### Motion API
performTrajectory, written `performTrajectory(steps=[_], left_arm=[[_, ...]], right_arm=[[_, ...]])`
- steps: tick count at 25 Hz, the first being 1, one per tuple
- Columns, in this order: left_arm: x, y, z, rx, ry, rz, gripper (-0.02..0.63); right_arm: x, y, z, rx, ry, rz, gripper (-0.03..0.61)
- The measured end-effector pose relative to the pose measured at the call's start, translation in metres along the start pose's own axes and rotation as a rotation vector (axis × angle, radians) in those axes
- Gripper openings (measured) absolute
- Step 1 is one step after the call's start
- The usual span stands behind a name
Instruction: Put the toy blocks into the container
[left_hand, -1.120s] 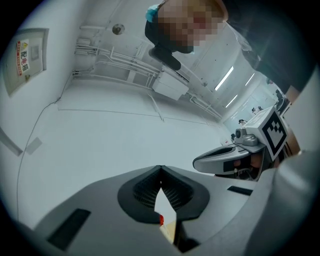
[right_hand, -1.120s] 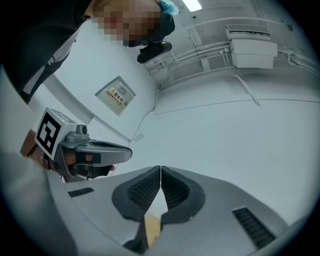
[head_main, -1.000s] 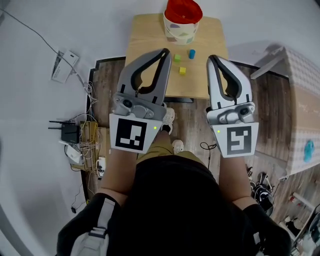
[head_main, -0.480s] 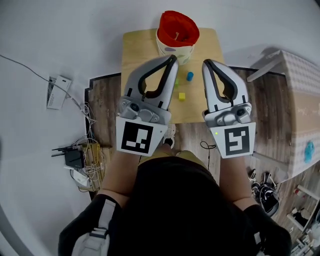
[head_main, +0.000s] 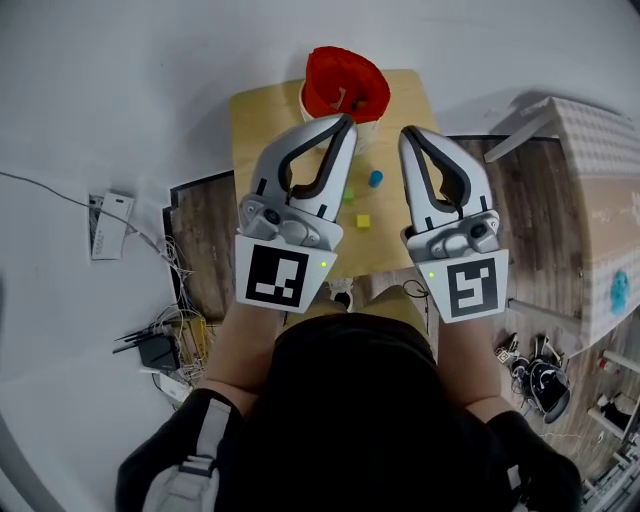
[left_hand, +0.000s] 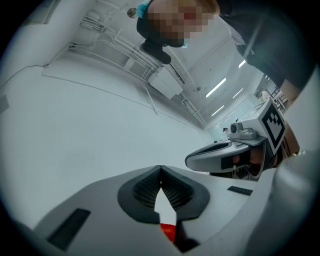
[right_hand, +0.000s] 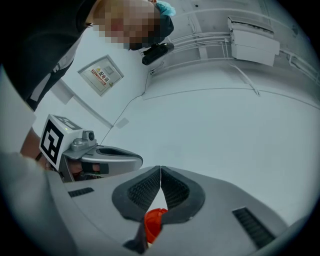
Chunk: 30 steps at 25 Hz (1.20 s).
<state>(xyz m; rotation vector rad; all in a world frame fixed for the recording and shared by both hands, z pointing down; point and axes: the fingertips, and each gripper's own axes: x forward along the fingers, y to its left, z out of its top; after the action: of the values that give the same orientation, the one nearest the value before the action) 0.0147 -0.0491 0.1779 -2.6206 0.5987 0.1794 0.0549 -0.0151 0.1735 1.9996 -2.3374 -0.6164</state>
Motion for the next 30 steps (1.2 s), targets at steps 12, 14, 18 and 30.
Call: performTrajectory(steps=[12,14,18,30], left_arm=[[0.028,-0.008,-0.027,-0.036,0.008,-0.053,0.009],[0.032,-0.01,-0.03,-0.037,0.01,-0.055,0.009],[0.039,-0.013,-0.044,-0.043,0.034,-0.054,0.009],[0.046,-0.012,-0.091,-0.102,0.116,-0.007,0.009]], right_arm=[[0.012,-0.008,-0.031,0.02,0.057,0.021,0.028],[0.013,-0.012,-0.037,0.034,0.064,0.03,0.028],[0.013,-0.019,-0.055,0.075,0.085,0.032,0.029],[0.014,0.001,-0.154,0.158,0.284,0.193,0.141]])
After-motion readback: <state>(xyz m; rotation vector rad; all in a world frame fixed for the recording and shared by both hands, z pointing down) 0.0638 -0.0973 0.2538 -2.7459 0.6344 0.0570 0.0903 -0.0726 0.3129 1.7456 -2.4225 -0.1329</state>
